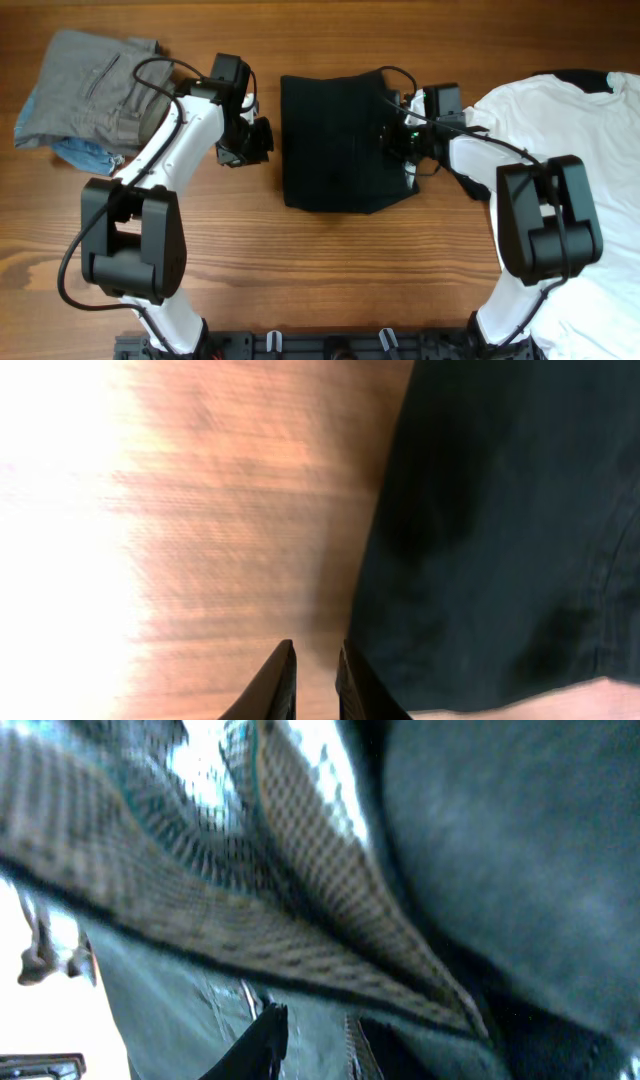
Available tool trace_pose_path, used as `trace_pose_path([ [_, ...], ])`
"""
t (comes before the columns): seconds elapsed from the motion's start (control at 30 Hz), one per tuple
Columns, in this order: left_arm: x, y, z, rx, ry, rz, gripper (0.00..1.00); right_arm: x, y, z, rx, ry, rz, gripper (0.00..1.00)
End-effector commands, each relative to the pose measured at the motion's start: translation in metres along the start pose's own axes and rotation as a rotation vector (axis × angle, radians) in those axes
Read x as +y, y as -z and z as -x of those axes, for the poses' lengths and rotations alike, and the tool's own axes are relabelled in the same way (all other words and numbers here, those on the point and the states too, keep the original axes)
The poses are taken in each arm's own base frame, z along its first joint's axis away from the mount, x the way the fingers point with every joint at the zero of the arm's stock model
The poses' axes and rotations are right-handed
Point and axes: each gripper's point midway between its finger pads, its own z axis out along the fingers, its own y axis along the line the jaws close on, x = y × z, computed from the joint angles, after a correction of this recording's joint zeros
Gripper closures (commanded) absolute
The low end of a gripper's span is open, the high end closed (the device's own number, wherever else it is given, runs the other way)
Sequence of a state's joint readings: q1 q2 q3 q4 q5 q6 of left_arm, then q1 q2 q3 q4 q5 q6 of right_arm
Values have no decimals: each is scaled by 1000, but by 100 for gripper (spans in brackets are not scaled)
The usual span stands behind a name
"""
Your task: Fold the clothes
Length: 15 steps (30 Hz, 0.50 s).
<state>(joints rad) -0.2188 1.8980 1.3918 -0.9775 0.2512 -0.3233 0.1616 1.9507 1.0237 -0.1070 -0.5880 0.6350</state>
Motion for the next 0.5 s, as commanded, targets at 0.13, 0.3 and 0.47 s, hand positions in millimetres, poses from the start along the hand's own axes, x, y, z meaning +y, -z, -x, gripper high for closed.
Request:
trace_pose_path([
  [0.13, -60, -13, -36, 75, -145, -92, 85, 69, 78, 1, -114, 386, 67, 75],
  [0.3, -88, -22, -56, 81, -195, -77, 90, 75, 104, 40, -345, 420, -59, 76],
  [0.47, -75, -43, -68, 84, -133, -13, 92, 19, 58, 60, -348, 361, -217, 76],
])
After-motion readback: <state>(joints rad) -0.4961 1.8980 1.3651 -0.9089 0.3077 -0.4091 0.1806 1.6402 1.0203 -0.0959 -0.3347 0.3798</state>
